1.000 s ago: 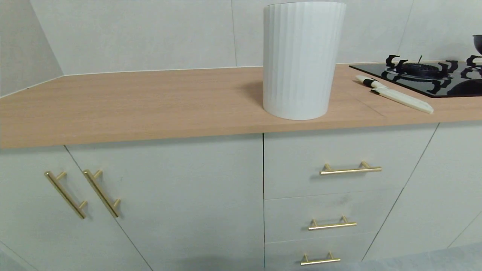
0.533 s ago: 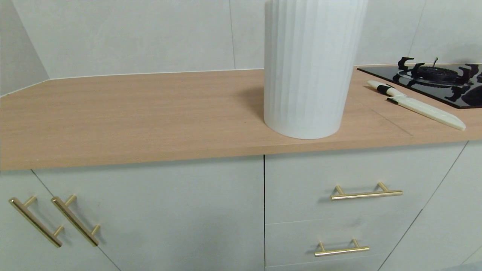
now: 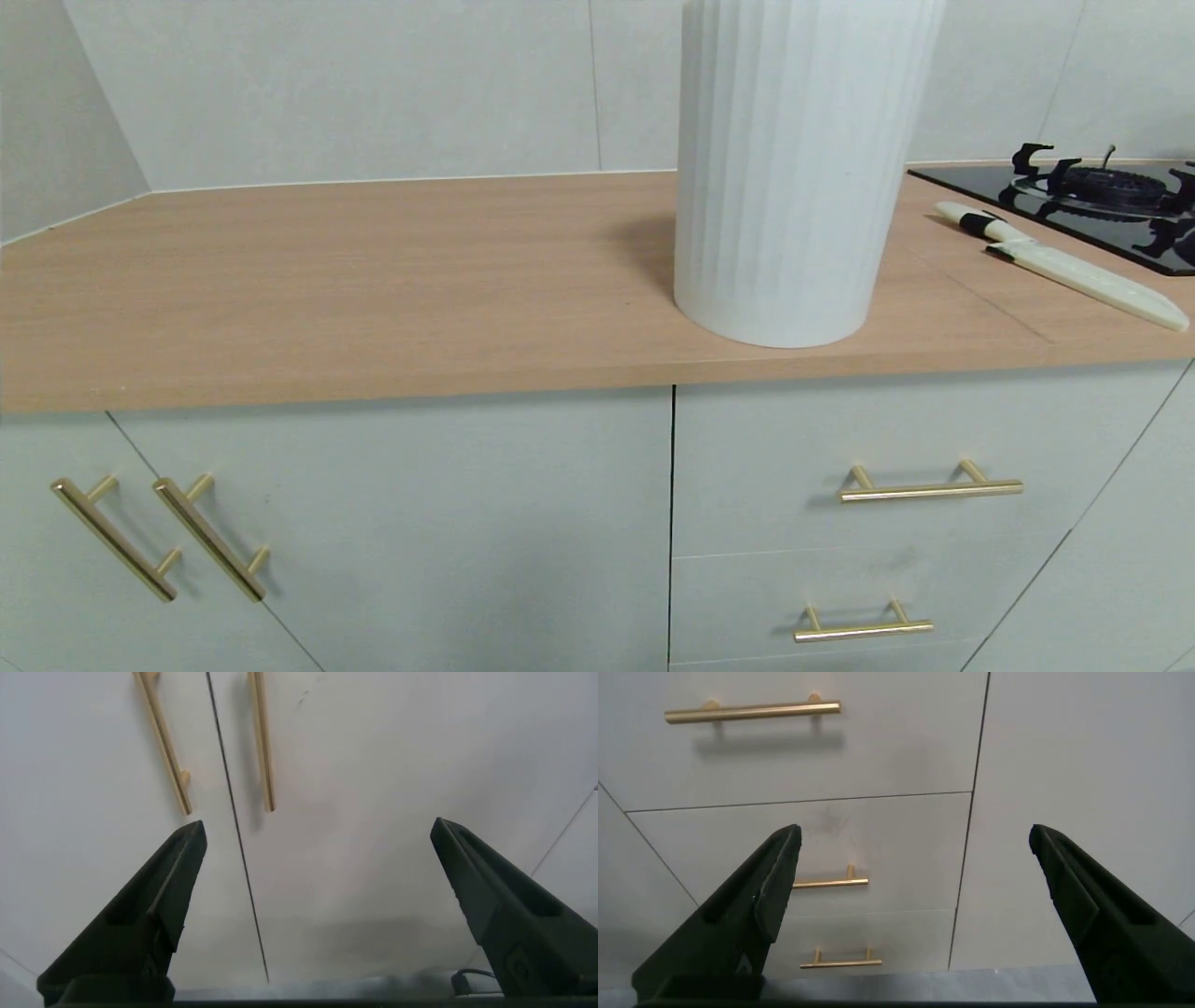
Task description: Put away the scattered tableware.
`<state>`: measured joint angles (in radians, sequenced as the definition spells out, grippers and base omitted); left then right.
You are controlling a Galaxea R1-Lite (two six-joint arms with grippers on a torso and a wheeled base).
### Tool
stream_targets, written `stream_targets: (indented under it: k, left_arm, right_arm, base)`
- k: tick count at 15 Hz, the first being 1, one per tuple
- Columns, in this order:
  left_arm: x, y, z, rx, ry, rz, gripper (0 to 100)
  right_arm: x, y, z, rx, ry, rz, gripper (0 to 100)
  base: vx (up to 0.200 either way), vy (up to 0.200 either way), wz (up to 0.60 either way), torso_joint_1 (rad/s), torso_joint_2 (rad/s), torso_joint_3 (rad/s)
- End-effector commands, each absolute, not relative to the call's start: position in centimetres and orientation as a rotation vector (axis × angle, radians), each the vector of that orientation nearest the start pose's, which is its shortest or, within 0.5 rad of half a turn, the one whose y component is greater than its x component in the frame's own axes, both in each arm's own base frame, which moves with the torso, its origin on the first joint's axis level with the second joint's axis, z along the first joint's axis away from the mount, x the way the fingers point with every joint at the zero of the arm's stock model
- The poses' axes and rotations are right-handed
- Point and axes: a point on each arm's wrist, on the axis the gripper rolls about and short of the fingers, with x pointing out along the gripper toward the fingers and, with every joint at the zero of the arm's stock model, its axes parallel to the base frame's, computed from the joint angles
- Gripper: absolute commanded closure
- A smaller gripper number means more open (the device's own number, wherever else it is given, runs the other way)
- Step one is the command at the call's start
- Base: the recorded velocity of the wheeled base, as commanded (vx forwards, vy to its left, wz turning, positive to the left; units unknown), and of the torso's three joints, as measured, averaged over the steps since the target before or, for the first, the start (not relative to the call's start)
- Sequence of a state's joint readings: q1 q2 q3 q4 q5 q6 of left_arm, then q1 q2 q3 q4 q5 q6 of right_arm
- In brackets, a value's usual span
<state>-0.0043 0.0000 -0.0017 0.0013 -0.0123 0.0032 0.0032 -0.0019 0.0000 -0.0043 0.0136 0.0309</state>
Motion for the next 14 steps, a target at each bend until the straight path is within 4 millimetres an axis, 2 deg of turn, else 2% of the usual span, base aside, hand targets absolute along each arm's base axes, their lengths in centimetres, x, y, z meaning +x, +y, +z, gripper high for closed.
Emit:
stream_targets:
  k: [1, 6, 14]
  left_arm:
    - [-2.29, -0.02, 7.57, 0.003, 0.0, -0.017, 0]
    - [-2.29, -0.02, 7.57, 0.003, 0.0, -0.017, 0]
    - [-2.29, -0.02, 7.57, 0.003, 0.0, -0.017, 0]
  right_arm:
    - [-2.28, 0.02, 7.6, 0.031, -0.004, 0.017, 0]
    - [-2.28, 0.02, 7.6, 0.031, -0.004, 0.017, 0]
    - [-2.28, 0.02, 7.6, 0.031, -0.004, 0.017, 0]
  base:
    - [0.0, 0.0, 0.0, 0.0, 0.0, 0.0]
    - [0.0, 0.0, 0.0, 0.0, 0.0, 0.0]
    - [0.0, -0.2, 0.0, 0.001, 0.0, 0.002]
